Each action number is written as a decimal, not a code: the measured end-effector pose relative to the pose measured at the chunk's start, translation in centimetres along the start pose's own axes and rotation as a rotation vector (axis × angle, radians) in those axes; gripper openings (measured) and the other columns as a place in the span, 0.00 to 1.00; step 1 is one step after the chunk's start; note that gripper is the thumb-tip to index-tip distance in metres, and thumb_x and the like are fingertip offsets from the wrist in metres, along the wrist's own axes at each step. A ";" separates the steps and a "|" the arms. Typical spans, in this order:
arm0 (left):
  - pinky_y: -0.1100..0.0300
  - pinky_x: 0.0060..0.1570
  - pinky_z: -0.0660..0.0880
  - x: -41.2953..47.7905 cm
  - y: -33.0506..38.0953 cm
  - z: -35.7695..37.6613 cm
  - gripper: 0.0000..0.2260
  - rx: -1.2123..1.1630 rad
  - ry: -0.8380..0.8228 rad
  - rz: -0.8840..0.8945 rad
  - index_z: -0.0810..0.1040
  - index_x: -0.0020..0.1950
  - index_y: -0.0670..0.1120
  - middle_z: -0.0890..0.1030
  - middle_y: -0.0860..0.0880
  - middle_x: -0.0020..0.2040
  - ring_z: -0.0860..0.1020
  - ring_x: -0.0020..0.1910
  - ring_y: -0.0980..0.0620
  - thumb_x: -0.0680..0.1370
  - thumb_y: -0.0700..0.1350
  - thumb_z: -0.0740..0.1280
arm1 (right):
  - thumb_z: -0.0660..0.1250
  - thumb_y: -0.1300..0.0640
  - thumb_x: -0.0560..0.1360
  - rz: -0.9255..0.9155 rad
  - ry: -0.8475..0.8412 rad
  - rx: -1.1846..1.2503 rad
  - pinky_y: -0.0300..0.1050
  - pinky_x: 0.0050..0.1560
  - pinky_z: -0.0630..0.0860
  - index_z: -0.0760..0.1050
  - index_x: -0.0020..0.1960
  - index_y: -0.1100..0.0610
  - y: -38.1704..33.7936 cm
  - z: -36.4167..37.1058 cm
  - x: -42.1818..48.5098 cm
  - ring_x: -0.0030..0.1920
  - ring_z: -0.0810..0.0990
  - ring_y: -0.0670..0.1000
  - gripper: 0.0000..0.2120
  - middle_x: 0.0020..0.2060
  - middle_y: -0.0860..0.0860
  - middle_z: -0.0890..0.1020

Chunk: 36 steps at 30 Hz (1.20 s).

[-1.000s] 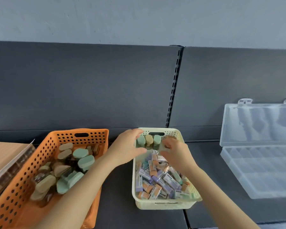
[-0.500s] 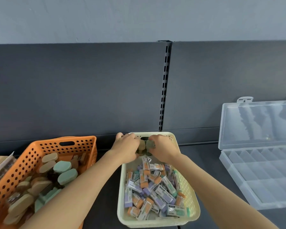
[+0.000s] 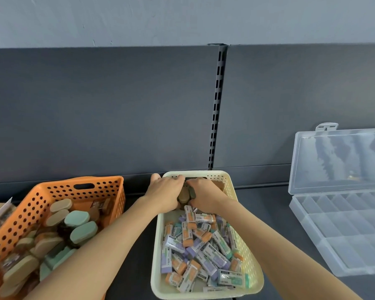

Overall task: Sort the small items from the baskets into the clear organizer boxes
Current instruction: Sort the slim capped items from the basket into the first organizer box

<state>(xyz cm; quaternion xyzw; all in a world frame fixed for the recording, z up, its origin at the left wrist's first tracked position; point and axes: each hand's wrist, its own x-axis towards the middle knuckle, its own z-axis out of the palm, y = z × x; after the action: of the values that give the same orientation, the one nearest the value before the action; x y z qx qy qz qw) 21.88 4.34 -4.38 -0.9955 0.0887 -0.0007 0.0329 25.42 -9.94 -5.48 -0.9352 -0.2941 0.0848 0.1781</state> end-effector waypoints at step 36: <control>0.60 0.54 0.69 -22.3 -14.9 -7.9 0.25 -0.524 0.319 -0.329 0.75 0.63 0.57 0.77 0.60 0.55 0.72 0.56 0.59 0.68 0.46 0.77 | 0.71 0.58 0.71 -0.482 0.175 0.271 0.38 0.47 0.68 0.77 0.59 0.49 -23.4 -0.2 -2.2 0.49 0.72 0.45 0.17 0.48 0.49 0.79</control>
<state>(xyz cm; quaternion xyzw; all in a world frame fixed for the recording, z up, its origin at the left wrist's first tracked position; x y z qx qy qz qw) 2.51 22.43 4.57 -0.9584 -0.0718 -0.1388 -0.2387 11.50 6.59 3.76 -0.8097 -0.4773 -0.0025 0.3413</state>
